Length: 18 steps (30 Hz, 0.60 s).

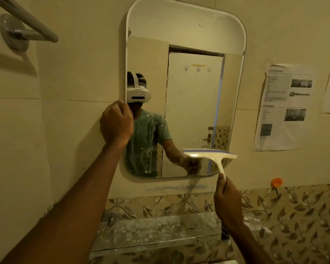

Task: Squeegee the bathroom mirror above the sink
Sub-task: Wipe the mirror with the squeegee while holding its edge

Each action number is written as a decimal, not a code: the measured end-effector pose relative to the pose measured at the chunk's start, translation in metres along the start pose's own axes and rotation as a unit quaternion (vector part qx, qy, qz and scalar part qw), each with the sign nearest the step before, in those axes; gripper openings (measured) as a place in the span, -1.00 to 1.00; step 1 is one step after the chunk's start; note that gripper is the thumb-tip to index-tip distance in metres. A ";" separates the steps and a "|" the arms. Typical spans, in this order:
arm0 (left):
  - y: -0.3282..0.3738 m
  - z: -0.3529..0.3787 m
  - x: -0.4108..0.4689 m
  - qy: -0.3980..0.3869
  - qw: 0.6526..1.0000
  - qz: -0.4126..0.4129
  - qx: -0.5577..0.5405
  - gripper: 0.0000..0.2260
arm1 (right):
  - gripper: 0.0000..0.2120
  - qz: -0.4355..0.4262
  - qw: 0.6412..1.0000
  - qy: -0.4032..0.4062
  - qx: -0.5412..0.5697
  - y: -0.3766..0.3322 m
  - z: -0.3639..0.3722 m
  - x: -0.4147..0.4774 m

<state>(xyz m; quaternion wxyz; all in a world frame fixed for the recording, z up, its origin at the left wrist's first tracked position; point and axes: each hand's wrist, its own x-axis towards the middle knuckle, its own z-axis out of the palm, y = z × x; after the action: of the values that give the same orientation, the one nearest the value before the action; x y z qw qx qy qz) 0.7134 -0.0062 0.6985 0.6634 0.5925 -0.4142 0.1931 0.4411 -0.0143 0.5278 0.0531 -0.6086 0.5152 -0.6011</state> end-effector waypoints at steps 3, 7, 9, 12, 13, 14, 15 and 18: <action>0.000 0.000 -0.002 0.001 1.000 0.002 0.003 -0.63 | -0.61 0.007 1.000 -0.012 0.008 0.000 -0.004 -0.008; 0.000 0.000 -0.004 0.003 1.000 0.013 0.010 -0.62 | -0.62 -0.024 0.999 0.013 0.020 -0.024 -0.020 0.022; -0.001 0.000 -0.003 0.006 1.000 0.019 0.012 -0.62 | -0.61 -0.034 0.998 0.030 0.043 -0.042 -0.027 0.051; -0.001 0.001 -0.002 0.010 1.000 0.020 0.016 -0.62 | -0.63 -0.045 0.997 0.021 0.052 -0.051 -0.027 0.067; -0.001 0.001 -0.002 0.011 1.000 0.020 0.014 -0.62 | -0.65 -0.044 0.998 0.016 0.045 -0.046 -0.024 0.062; -0.001 0.002 -0.002 0.012 1.000 0.018 0.011 -0.61 | -0.67 -0.039 0.998 0.011 0.037 -0.038 -0.019 0.052; -0.001 0.001 -0.003 0.013 1.000 0.015 0.008 -0.61 | -0.68 -0.031 0.999 0.006 0.031 -0.028 -0.015 0.040; -0.001 0.002 -0.003 0.020 1.000 0.010 0.002 -0.61 | -0.67 -0.008 1.000 -0.011 0.012 -0.001 -0.006 0.007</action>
<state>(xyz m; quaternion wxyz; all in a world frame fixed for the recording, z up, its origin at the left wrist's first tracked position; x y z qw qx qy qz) 0.7120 -0.0077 0.6950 0.6683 0.5855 -0.4066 0.2128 0.4349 -0.0149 0.5346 0.0608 -0.6183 0.5028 -0.6010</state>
